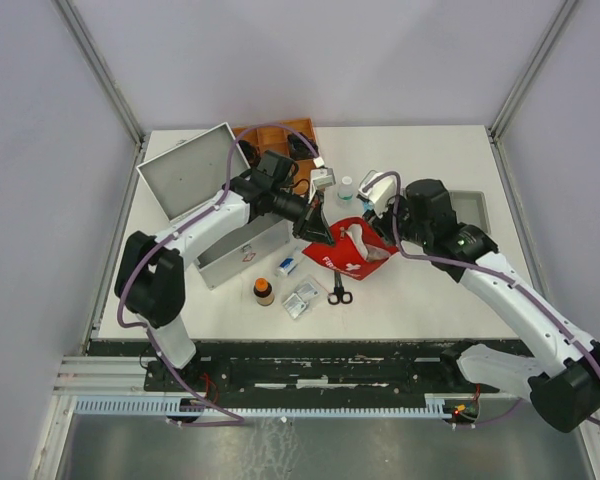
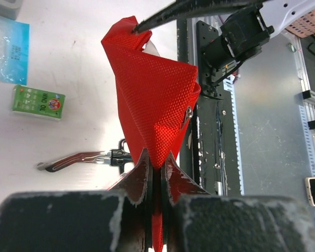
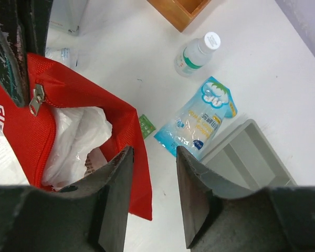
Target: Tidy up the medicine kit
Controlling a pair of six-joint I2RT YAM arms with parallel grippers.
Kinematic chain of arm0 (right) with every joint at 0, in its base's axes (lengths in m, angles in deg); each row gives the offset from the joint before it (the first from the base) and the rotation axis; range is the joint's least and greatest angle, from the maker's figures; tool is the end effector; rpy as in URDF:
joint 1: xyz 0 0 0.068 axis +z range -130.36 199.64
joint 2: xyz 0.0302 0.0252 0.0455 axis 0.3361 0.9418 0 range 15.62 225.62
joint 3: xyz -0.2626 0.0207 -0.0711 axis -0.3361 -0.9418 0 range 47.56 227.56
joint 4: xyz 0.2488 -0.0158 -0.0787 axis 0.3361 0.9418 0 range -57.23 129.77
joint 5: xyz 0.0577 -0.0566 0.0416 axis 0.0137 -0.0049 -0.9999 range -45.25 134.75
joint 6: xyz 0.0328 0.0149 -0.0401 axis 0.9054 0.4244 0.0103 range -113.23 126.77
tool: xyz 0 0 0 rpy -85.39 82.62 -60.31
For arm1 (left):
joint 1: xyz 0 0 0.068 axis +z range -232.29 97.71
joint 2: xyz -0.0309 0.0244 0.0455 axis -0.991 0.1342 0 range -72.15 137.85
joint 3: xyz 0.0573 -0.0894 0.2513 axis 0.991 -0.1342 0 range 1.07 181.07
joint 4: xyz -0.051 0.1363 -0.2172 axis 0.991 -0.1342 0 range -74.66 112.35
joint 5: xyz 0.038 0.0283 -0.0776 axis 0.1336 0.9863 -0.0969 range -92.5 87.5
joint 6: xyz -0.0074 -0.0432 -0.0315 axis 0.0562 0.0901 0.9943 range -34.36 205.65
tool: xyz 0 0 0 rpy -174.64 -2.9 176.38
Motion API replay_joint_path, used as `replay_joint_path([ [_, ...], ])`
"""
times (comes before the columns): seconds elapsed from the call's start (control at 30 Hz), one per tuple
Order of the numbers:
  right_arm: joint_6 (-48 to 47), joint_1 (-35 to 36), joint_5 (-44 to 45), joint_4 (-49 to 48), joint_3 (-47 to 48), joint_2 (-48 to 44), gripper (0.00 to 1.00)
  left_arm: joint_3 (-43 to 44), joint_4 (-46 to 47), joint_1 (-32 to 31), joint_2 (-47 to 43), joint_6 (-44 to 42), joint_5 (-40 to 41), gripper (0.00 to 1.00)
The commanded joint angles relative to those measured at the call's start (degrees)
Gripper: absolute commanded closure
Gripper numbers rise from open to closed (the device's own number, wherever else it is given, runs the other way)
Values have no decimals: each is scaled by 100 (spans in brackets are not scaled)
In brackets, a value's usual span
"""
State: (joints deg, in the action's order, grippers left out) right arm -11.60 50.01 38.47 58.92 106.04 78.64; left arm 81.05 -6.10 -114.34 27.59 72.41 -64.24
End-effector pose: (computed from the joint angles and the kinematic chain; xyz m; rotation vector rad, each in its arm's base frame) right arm 0.2079 0.1263 0.3334 -0.9312 1.8957 0.2409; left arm 0.3022 -0.2261 0.2796 1.3185 1.8482 -1.4434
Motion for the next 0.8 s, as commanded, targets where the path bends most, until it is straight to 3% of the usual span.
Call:
replay_joint_path([
  [0.0, -660, 129, -177, -152, -28, 6, 51, 246, 205, -42, -104, 410, -477, 97],
  [0.1, -925, 149, -123, -122, -149, -51, 44, 263, 209, -40, -111, 468, -544, 97],
  [0.3, -1152, 218, -551, 110, -127, -181, 43, 246, 285, -38, -109, 589, -529, 97],
  [0.53, -1225, 413, -54, -80, -198, -68, 42, 248, 315, -40, -78, 711, -665, 97],
  [0.63, -1213, 518, 386, -277, -190, 30, 45, 241, 343, -42, -65, 752, -747, 97],
  [0.77, -1072, 567, 673, -509, -162, 58, 55, 210, 345, -45, -48, 726, -720, 97],
])
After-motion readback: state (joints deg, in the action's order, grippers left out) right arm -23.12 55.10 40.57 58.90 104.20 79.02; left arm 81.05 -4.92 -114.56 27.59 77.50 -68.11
